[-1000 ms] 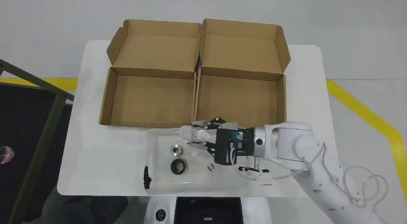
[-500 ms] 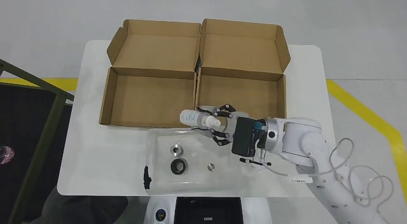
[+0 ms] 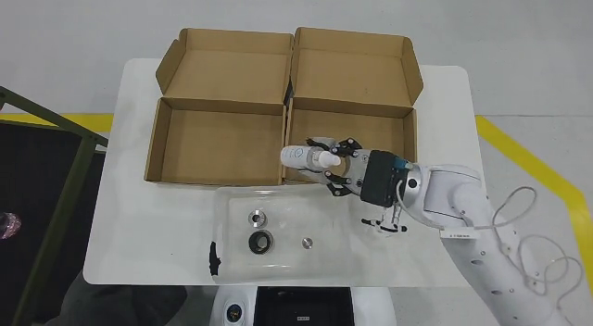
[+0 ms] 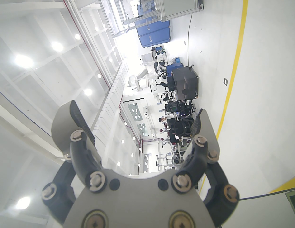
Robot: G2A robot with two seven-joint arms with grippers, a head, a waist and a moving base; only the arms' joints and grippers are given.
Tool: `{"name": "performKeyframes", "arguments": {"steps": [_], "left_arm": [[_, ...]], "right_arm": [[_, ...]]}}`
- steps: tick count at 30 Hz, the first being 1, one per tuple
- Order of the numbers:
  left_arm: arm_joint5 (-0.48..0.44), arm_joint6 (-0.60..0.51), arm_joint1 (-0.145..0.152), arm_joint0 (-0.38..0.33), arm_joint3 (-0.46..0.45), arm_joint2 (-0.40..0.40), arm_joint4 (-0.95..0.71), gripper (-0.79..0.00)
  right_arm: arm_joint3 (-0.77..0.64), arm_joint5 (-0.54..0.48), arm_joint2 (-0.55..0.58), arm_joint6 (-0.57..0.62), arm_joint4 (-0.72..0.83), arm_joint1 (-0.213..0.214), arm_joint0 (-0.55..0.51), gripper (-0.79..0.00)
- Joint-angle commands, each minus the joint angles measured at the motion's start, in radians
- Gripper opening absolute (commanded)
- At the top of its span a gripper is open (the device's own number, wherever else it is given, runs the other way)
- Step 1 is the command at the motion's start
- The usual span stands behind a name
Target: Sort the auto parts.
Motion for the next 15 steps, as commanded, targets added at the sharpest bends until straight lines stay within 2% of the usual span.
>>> {"name": "performKeyframes", "arguments": {"steps": [1, 8, 15], "left_arm": [[0.0, 0.0, 0.0, 0.0, 0.0, 0.0, 0.0, 0.0], [0.0, 0.0, 0.0, 0.0, 0.0, 0.0, 0.0, 0.0], [0.0, 0.0, 0.0, 0.0, 0.0, 0.0, 0.0, 0.0]], "right_arm": [[0.02, -0.001, -0.002, 0.012, 0.017, -0.001, 0.009, -0.785], [0.102, 0.016, -0.014, 0.068, 0.067, -0.007, 0.051, -0.785], [0.185, 0.029, -0.037, 0.194, 0.075, -0.012, 0.111, -0.785]]}}
